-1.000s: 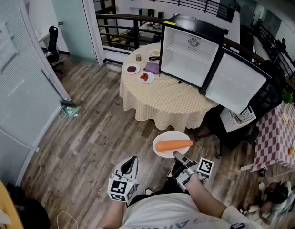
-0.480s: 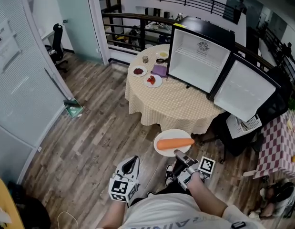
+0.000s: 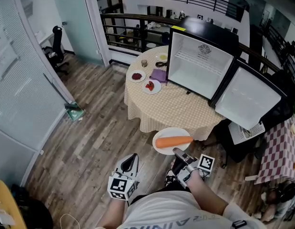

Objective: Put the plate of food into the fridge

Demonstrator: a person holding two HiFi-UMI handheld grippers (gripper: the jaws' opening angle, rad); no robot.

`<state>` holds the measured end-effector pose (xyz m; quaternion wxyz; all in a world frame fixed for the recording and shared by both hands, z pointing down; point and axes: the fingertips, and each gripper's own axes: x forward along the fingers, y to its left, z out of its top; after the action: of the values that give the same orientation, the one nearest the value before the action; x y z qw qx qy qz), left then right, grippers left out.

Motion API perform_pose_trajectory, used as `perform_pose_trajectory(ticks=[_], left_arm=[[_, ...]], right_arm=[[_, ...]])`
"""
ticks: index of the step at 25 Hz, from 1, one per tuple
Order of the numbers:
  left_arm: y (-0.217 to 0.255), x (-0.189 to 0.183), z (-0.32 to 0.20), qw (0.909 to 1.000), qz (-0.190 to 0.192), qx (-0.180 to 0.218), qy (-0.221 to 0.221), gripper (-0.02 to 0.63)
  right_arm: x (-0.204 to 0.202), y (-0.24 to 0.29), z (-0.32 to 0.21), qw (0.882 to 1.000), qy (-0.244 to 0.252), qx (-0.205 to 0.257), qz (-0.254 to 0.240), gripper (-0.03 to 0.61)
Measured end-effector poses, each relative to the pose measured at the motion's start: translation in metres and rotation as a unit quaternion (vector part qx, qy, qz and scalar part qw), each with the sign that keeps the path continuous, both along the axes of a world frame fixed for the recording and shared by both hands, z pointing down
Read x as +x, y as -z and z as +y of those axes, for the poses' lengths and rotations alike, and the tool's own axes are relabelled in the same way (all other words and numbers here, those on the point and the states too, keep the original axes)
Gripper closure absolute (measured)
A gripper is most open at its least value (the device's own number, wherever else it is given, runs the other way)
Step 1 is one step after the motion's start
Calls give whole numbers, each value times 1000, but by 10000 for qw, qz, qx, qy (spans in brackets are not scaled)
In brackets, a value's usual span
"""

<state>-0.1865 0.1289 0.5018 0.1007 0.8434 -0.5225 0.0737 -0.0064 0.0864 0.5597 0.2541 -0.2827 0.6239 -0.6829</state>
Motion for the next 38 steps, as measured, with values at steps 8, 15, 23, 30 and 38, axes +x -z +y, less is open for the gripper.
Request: perform_pose_trajectory(ticks=[8, 15, 23, 30, 38], left_arm=[[6, 38, -60, 10000, 4, -8, 88, 606], [4, 77, -111, 9998, 22, 21, 179, 606], [-3, 93, -149, 9996, -111, -114, 250, 606], [-7, 103, -183, 9997, -158, -182, 33, 606], [-17, 101, -250, 9980, -12, -262, -574, 606]], right_arm=[[37, -3, -55, 10000, 43, -78, 5, 543], [68, -16, -95, 9995, 243, -208, 17, 543], [86, -26, -137, 9993, 263, -211, -140, 543], [97, -37, -163, 9991, 3, -381, -171, 543], [94, -36, -210, 9978, -543, -362, -119, 543]])
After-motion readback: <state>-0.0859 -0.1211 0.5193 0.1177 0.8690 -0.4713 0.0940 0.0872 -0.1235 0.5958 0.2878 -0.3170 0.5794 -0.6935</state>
